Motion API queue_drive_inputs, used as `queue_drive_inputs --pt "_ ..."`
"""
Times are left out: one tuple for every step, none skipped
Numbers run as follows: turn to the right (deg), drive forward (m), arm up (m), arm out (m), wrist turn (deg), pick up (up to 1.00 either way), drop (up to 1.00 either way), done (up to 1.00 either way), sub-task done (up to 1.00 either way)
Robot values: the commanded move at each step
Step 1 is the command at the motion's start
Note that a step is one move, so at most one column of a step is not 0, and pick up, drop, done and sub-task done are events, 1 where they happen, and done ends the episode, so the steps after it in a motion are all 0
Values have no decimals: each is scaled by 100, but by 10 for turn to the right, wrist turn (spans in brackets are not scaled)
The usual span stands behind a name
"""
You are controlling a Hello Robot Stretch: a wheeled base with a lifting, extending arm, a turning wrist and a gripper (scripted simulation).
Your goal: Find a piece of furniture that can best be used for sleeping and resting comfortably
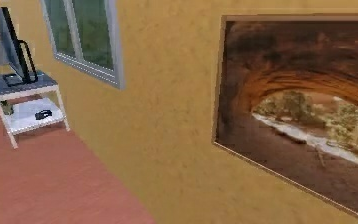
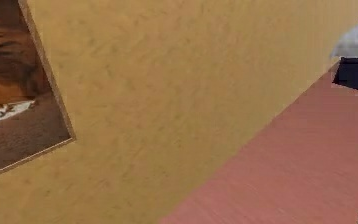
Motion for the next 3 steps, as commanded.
queue_drive_inputs --pt "0 5 0 0 0 0 0 0 0" --pt "-360 0 0 0 0 0 0 0 0" --pt "0 100 0 0 0 0 0 0 0"
